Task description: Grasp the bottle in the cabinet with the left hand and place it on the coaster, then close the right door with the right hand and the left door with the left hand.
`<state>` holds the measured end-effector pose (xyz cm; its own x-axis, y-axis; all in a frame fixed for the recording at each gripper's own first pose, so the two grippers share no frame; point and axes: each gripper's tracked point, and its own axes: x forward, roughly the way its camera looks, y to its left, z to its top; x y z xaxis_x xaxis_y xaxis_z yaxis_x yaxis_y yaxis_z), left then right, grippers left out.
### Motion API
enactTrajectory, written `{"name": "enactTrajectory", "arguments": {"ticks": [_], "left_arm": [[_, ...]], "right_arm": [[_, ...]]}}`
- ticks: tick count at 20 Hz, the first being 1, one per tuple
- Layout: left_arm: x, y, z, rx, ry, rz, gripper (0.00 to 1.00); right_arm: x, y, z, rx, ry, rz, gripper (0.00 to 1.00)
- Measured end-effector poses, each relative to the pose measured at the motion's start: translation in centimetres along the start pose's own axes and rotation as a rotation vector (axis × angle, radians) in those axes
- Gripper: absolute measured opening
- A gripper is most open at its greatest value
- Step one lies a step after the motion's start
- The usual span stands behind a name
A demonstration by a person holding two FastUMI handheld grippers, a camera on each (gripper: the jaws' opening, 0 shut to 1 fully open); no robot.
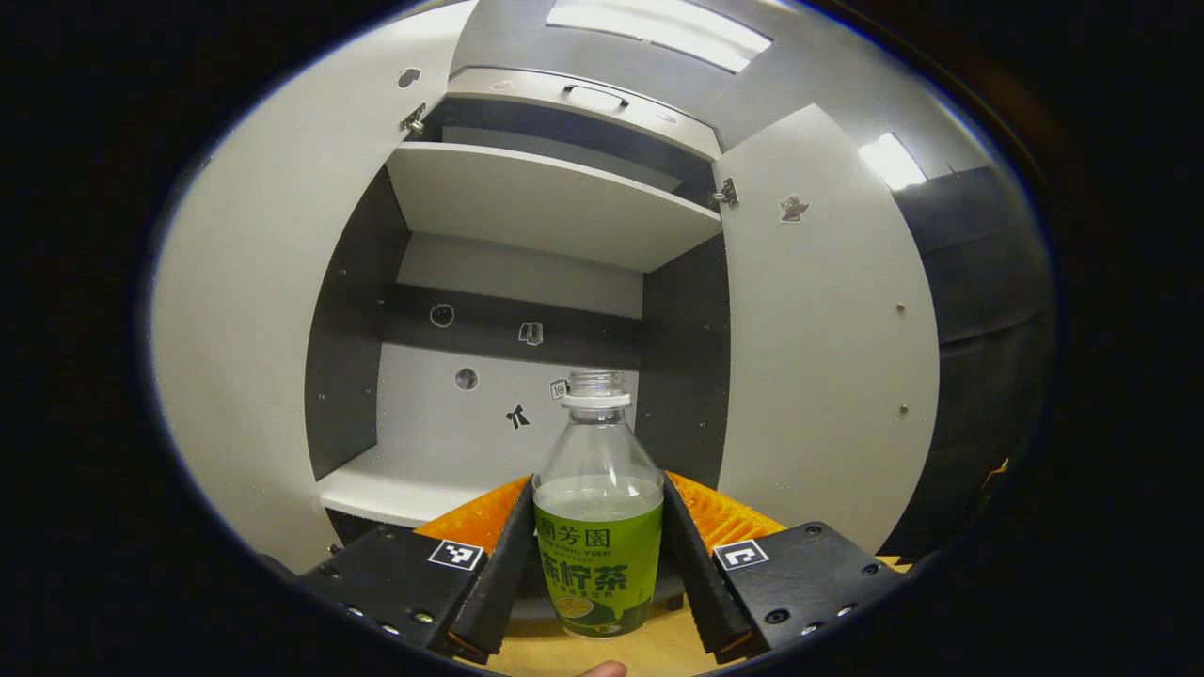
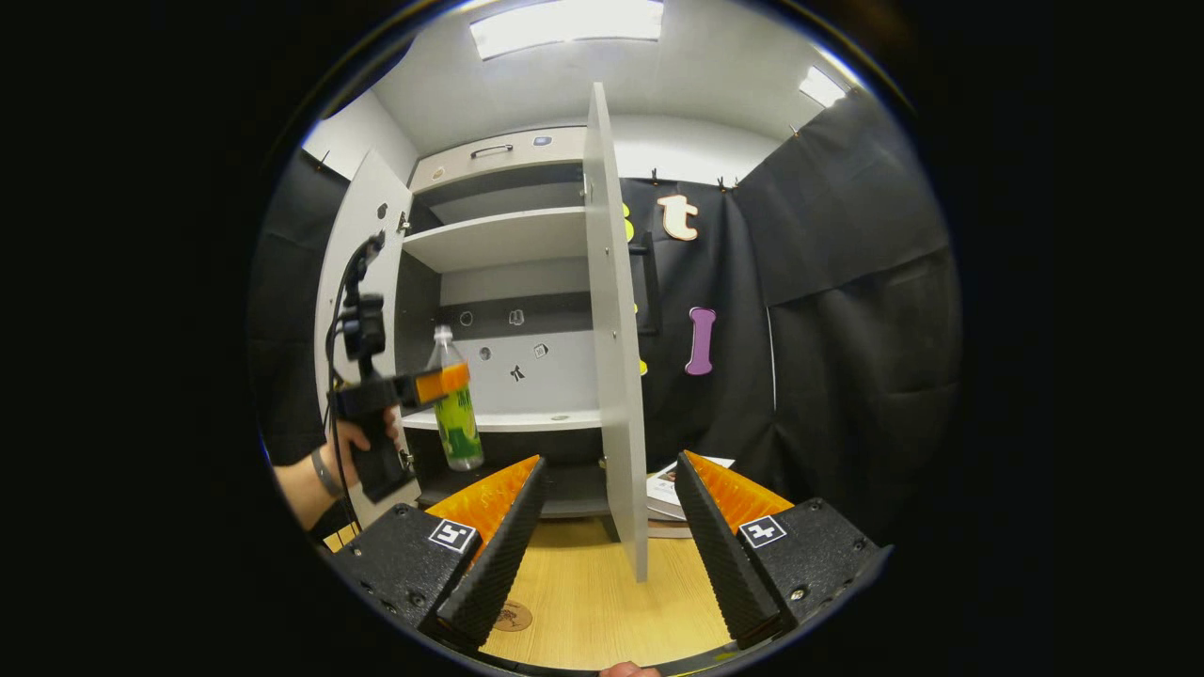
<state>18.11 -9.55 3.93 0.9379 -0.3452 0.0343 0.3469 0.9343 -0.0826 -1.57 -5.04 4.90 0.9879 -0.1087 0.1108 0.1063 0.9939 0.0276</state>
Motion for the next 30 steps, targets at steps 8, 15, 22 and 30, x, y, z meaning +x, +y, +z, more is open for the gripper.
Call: {"name": "enactTrajectory", "arguments": {"ticks": [8,15,22,30], "left_arm": [[-5.3,-0.9,-8.2,-0.013,0.084,0.053,0.74],[-9.9,-2.3,-18.3,-0.027,0.164,0.127,0.74],[-12.2,-2.5,-22.7,0.048,0.169,0.177,0.74],[-12.4,-3.1,-24.7,0.115,0.138,0.193,0.73]], "right_arm": [[-0.3,0.3,1.2,-0.013,-0.006,0.038,0.84],[-1.3,1.6,1.1,-0.043,0.045,0.072,0.84],[-1.7,3.2,1.6,-0.048,0.069,0.116,0.84],[-1.6,3.4,1.4,-0.066,0.110,0.117,0.84]]}}
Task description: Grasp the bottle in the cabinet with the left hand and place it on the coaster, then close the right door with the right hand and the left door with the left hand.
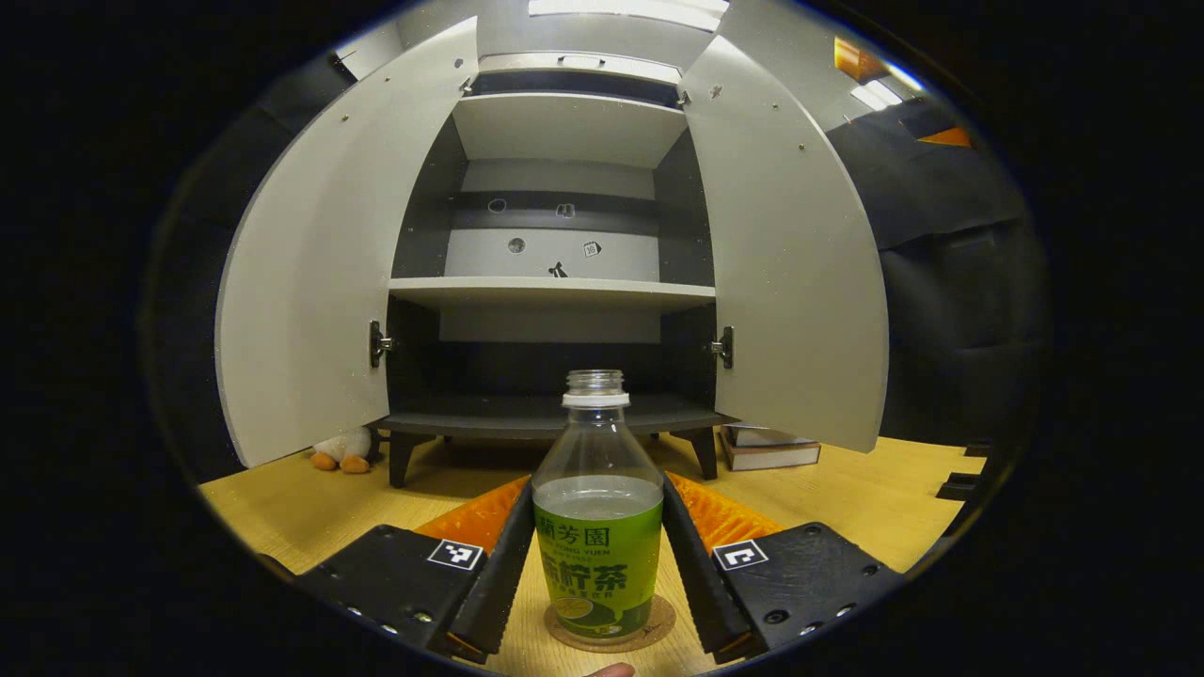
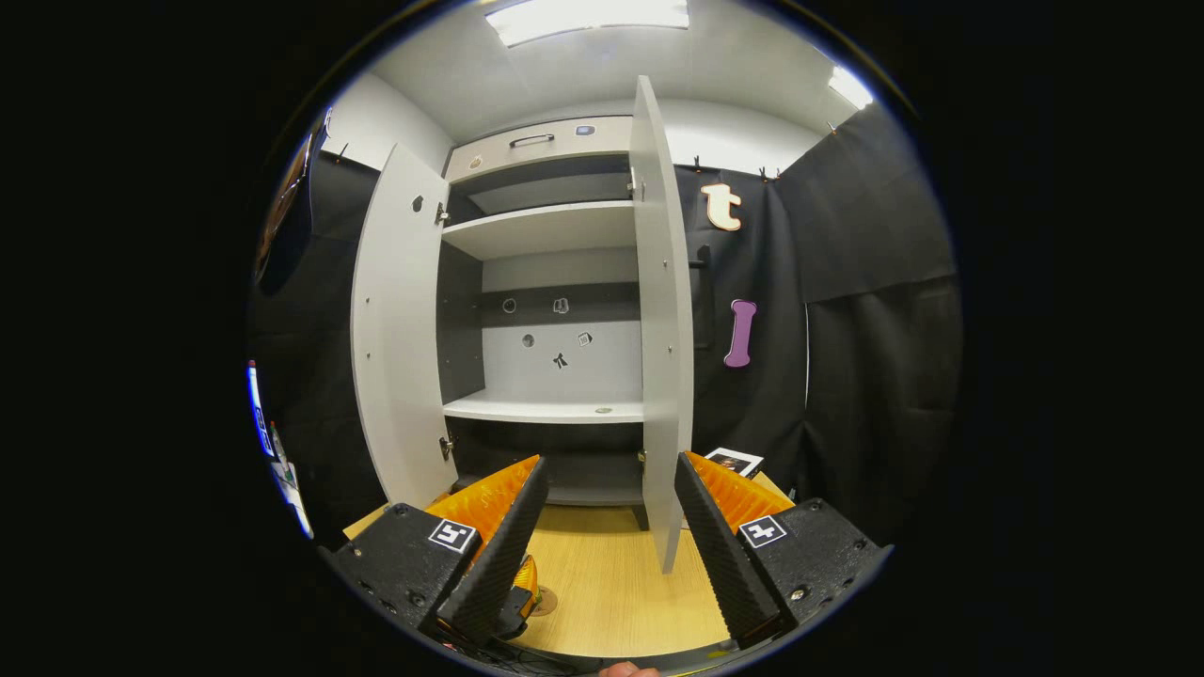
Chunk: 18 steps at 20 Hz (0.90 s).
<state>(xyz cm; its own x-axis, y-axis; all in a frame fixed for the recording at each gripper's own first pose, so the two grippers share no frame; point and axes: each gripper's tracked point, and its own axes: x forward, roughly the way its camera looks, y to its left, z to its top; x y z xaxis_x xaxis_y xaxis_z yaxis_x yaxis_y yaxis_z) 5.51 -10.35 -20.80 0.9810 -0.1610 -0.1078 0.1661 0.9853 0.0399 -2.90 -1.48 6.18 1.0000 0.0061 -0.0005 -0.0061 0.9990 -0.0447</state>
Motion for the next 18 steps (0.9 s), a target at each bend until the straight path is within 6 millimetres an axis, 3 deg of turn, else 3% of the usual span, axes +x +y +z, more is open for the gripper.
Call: {"name": "enactTrajectory", "arguments": {"ticks": [9,13,14,17,18], "left_arm": [[0.1,-0.1,0.0,0.003,-0.011,0.008,0.74],[0.0,0.2,-1.3,-0.012,0.041,0.016,0.82],[-0.2,0.3,-1.6,-0.015,0.047,0.014,0.90],[-0.4,0.4,-1.8,-0.015,0.054,0.001,0.89],[-0.6,0.5,-1.8,-0.016,0.052,-0.001,0.94]], "right_arm": [[0.3,0.5,-0.3,0.011,0.010,0.005,0.84],[1.0,0.6,-0.5,-0.003,0.011,0.009,0.84],[1.2,0.7,-0.9,-0.006,0.019,0.012,0.84],[1.7,0.9,-1.3,-0.003,0.036,0.021,0.84],[2.0,0.9,-1.4,-0.002,0.041,0.021,0.84]]}}
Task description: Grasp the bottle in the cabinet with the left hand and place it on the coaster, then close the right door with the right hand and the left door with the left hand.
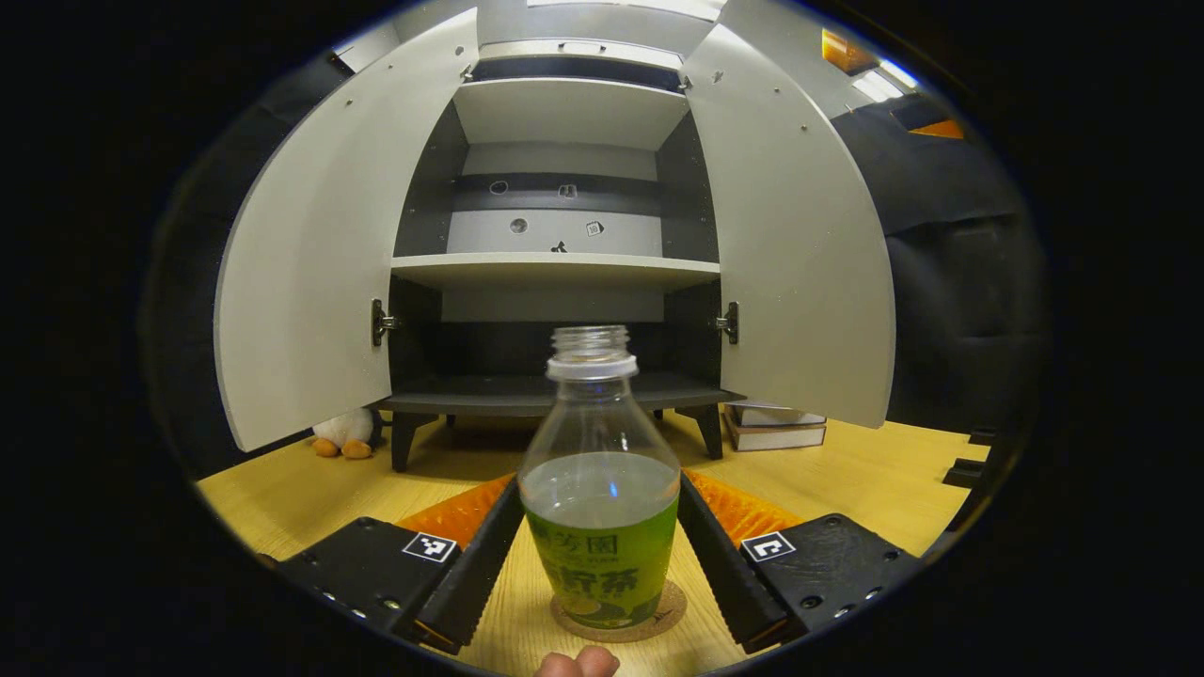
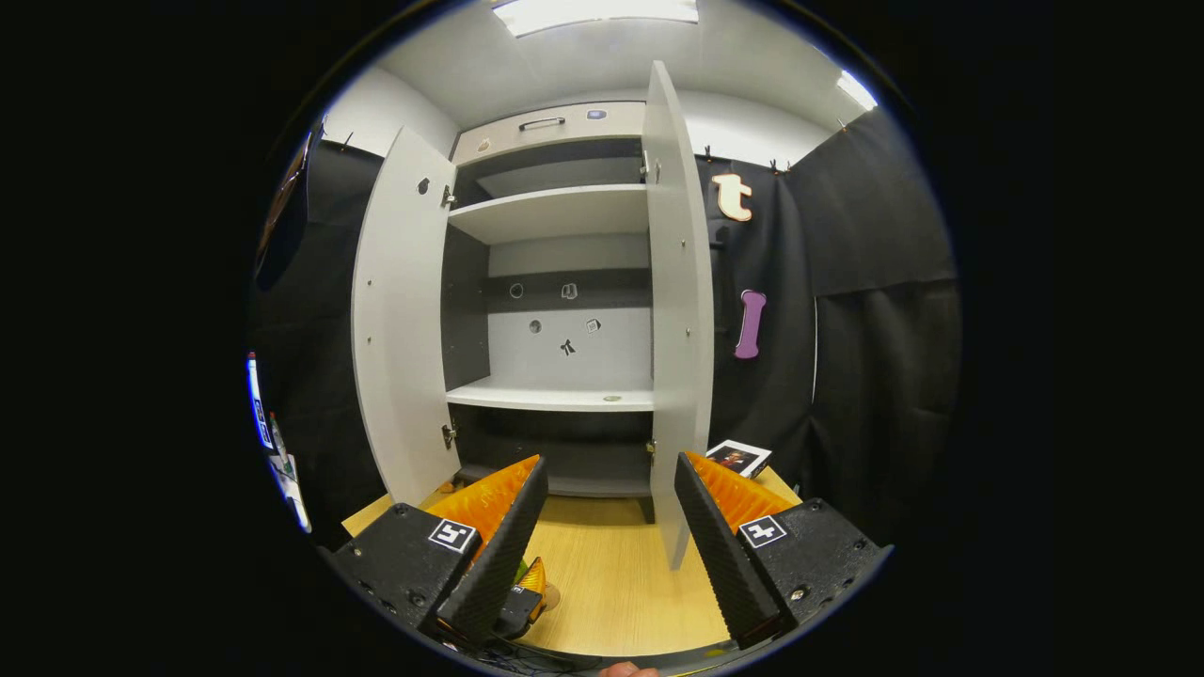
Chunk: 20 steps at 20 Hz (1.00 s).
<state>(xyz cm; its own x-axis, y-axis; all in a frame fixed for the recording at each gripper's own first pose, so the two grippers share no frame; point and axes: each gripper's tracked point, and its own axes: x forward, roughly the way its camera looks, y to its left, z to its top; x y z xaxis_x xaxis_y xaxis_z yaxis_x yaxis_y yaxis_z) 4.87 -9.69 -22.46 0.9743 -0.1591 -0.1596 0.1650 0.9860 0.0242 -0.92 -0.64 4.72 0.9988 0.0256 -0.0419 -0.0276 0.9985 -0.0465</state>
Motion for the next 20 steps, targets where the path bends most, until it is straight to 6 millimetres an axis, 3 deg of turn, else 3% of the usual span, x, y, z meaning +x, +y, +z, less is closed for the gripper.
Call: {"name": "enactTrajectory", "arguments": {"ticks": [12,20], "left_arm": [[-0.4,0.0,0.8,0.013,-0.007,-0.010,0.94],[-2.5,1.1,6.9,-0.040,-0.103,-0.009,0.97]], "right_arm": [[1.2,1.3,-0.6,-0.022,0.027,0.018,0.84],[1.3,1.3,-0.4,0.003,0.001,0.031,0.84]]}}
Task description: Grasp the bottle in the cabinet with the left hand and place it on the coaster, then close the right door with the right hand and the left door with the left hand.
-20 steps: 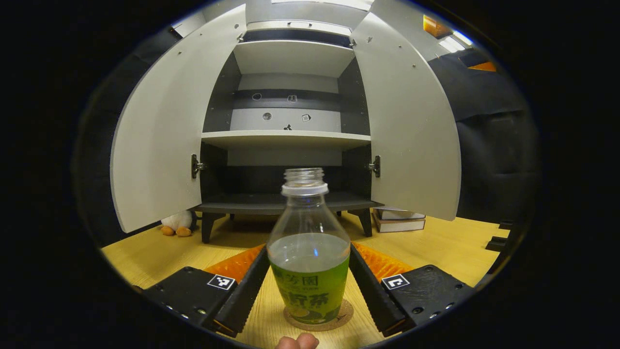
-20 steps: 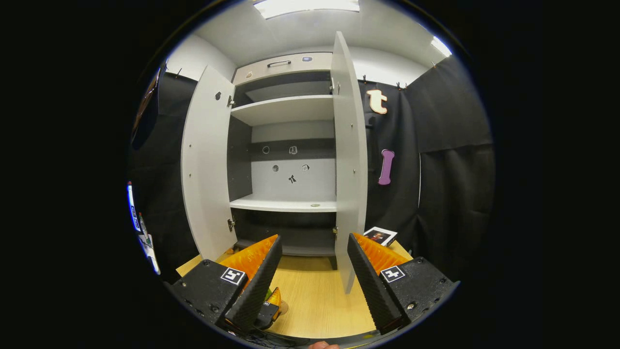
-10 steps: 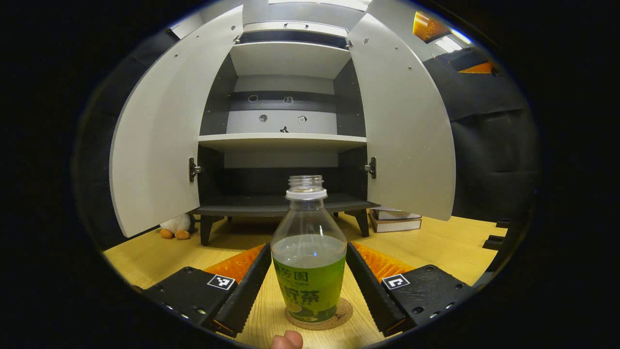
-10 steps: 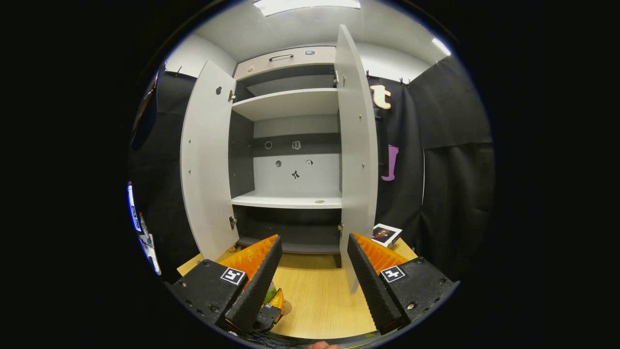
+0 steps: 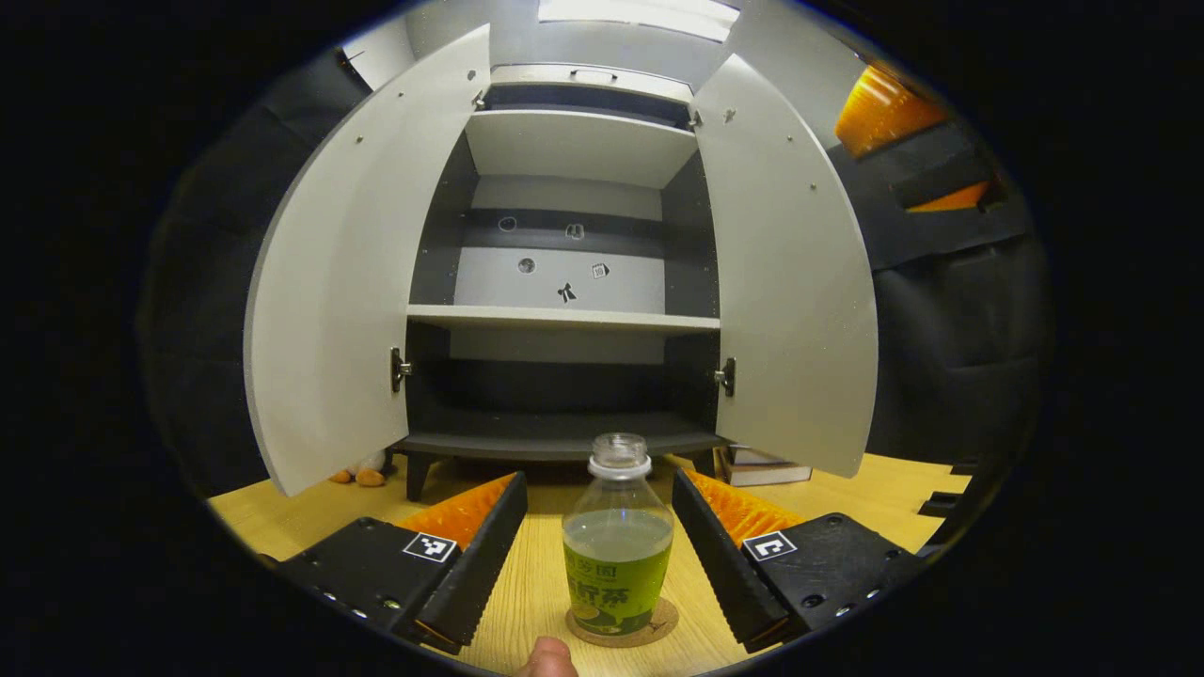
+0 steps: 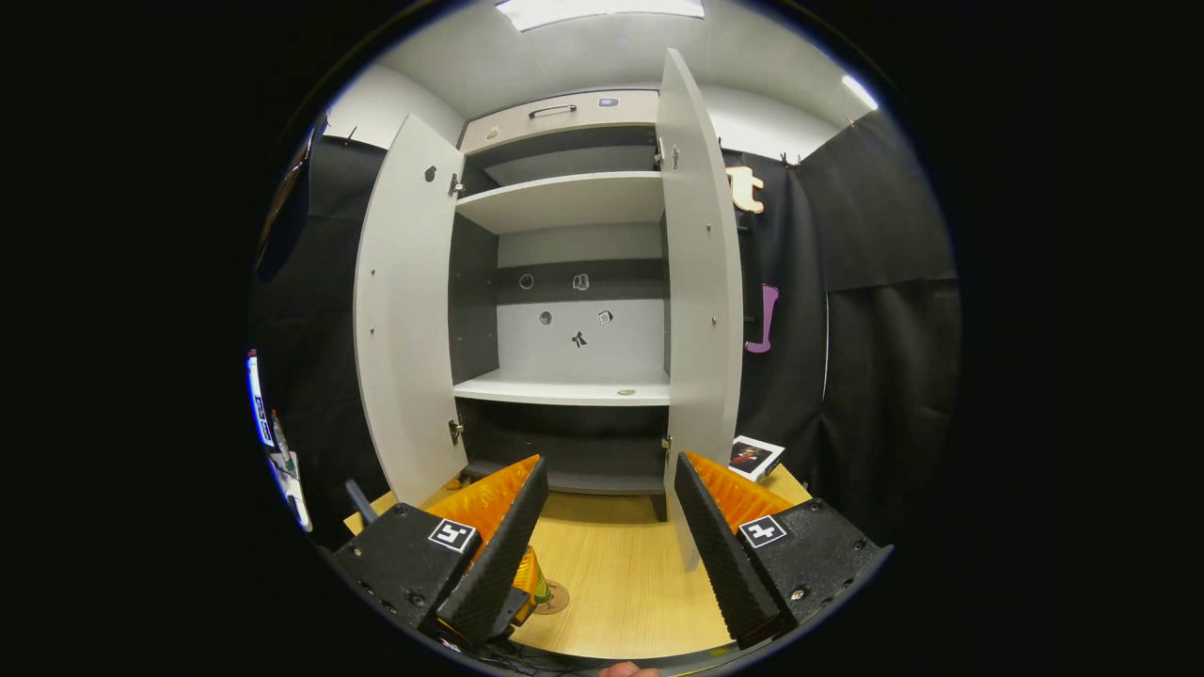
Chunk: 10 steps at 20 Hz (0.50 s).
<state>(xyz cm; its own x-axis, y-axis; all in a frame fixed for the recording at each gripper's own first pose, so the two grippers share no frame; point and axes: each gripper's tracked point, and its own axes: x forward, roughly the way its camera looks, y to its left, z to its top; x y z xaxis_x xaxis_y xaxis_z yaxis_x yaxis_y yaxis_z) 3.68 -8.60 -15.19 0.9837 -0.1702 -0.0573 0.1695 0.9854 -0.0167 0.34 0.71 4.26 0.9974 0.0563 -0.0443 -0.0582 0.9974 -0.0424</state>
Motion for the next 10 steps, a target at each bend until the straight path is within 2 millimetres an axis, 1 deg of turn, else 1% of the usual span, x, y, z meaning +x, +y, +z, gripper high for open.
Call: {"name": "enactTrajectory", "arguments": {"ticks": [1,3,6,8,10], "left_arm": [[-0.2,0.3,1.2,-0.010,-0.013,0.000,0.94],[-0.6,0.8,3.6,-0.029,-0.033,0.000,0.94],[-1.2,1.9,7.8,-0.053,-0.078,0.015,0.94],[-1.6,2.6,10.4,-0.048,-0.101,0.021,0.94],[-2.0,3.0,12.3,-0.022,-0.105,0.030,0.94]], "right_arm": [[0.0,-0.1,0.1,0.005,-0.008,0.002,0.84],[-0.1,-0.4,0.3,0.023,-0.031,0.002,0.84],[-0.3,-1.2,0.9,0.051,-0.090,0.000,0.84],[0.0,-1.8,0.7,0.071,-0.110,0.003,0.83],[0.4,-2.3,0.9,0.087,-0.134,0.007,0.84]]}}
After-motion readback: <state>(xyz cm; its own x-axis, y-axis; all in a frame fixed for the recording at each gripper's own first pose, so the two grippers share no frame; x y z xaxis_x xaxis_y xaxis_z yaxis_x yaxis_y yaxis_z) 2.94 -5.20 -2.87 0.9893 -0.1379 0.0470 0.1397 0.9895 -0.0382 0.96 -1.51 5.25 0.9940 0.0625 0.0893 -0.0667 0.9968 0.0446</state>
